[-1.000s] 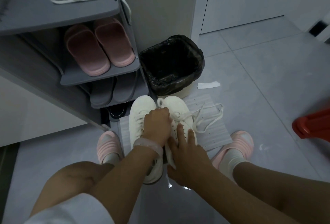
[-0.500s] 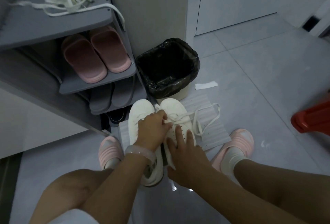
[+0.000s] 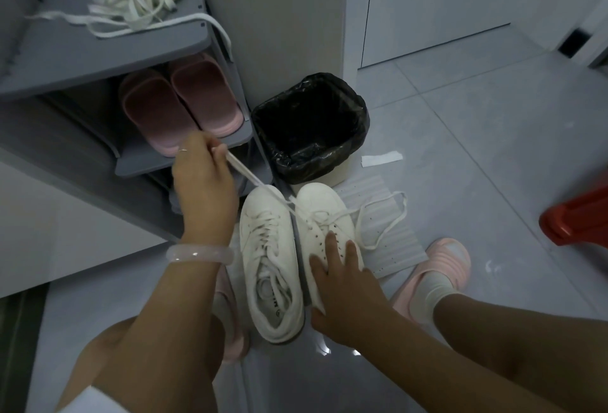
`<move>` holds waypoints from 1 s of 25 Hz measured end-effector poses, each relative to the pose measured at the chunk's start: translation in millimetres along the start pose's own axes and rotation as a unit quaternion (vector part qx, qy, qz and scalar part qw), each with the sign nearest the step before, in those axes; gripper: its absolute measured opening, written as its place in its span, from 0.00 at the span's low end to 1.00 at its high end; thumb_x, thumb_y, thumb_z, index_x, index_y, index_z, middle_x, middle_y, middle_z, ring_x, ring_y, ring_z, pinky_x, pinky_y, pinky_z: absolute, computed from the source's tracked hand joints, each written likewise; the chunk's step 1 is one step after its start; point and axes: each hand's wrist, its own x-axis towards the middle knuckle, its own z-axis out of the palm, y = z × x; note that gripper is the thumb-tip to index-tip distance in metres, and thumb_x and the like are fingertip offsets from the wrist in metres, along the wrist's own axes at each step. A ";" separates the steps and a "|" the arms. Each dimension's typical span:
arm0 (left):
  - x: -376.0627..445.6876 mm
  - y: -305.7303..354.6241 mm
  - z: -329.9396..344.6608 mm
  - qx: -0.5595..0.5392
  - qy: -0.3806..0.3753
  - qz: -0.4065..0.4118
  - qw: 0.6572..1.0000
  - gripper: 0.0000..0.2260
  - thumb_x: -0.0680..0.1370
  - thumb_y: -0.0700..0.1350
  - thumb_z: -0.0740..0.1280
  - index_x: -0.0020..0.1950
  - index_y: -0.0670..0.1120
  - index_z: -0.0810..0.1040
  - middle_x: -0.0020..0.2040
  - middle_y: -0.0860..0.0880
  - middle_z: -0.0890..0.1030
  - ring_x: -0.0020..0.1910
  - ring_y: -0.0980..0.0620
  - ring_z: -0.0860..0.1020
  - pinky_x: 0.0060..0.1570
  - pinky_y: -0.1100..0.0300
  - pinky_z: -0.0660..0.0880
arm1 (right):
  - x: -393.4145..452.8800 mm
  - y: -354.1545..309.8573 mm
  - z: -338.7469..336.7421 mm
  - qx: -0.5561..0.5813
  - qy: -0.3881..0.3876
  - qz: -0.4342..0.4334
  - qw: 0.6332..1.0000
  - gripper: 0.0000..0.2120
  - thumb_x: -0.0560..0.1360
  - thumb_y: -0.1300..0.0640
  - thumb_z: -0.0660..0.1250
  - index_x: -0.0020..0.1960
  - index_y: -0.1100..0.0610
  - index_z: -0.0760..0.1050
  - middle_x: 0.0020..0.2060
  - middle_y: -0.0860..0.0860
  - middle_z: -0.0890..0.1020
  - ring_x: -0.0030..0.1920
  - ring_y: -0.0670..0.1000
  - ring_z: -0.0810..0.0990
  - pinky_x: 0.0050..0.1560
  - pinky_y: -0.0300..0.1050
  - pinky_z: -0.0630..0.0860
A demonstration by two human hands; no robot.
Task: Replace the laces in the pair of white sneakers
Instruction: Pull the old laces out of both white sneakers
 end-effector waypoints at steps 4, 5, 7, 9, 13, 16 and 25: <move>-8.5 9.2 -18.2 -0.032 0.052 -0.015 0.998 0.05 0.78 0.37 0.59 0.49 0.36 0.73 0.43 0.45 0.71 0.42 0.50 0.68 0.40 0.68 0.58 | -1.5 0.2 -0.5 0.009 -0.001 0.001 1.000 0.36 0.77 0.42 0.54 0.76 0.56 0.42 0.73 0.60 0.33 0.73 0.67 0.40 0.68 0.62 0.61; -5.1 8.4 -24.0 -0.036 0.068 -0.025 0.997 0.06 0.78 0.37 0.58 0.50 0.36 0.73 0.43 0.45 0.71 0.43 0.51 0.68 0.40 0.69 0.59 | -1.2 0.2 -0.6 0.010 -0.002 0.000 1.000 0.36 0.77 0.42 0.54 0.76 0.56 0.42 0.73 0.61 0.34 0.73 0.67 0.40 0.68 0.62 0.62; 3.9 -0.7 -32.5 0.010 0.026 -0.020 0.999 0.06 0.78 0.37 0.59 0.51 0.35 0.73 0.44 0.42 0.73 0.43 0.48 0.70 0.41 0.67 0.59 | -1.9 -1.1 -2.1 0.008 -0.010 0.004 1.000 0.35 0.77 0.42 0.54 0.76 0.55 0.43 0.74 0.60 0.34 0.73 0.67 0.40 0.67 0.62 0.62; 6.0 -15.0 -32.3 0.091 -0.130 -0.003 0.987 0.05 0.77 0.36 0.61 0.50 0.35 0.74 0.45 0.37 0.77 0.43 0.43 0.73 0.41 0.61 0.61 | -1.5 -1.7 -9.9 0.022 -0.014 0.007 1.000 0.34 0.77 0.40 0.54 0.76 0.53 0.44 0.75 0.60 0.40 0.74 0.66 0.46 0.66 0.60 0.64; -13.4 -18.7 -20.6 0.124 -0.364 0.007 0.923 0.09 0.75 0.42 0.66 0.55 0.42 0.74 0.48 0.43 0.79 0.51 0.42 0.76 0.45 0.54 0.71 | 24.7 27.8 -36.3 0.110 0.176 0.051 0.977 0.21 0.80 0.54 0.54 0.72 0.53 0.58 0.62 0.55 0.72 0.57 0.55 0.75 0.54 0.49 0.75; -30.8 -8.5 -8.3 0.172 -0.412 0.053 0.893 0.19 0.77 0.48 0.63 0.67 0.48 0.67 0.64 0.45 0.73 0.61 0.44 0.72 0.58 0.50 0.71 | 53.7 51.5 -41.4 0.117 0.211 0.058 0.969 0.17 0.78 0.64 0.54 0.65 0.56 0.71 0.56 0.55 0.77 0.55 0.55 0.75 0.54 0.49 0.74; -88.5 4.4 33.5 0.109 -0.575 0.196 0.786 0.25 0.78 0.48 0.62 0.73 0.49 0.61 0.74 0.50 0.61 0.72 0.50 0.62 0.67 0.53 0.64 | 82.6 58.2 -60.4 0.102 0.066 0.014 0.993 0.08 0.74 0.57 0.64 0.49 0.60 0.77 0.49 0.57 0.80 0.47 0.53 0.77 0.44 0.43 0.71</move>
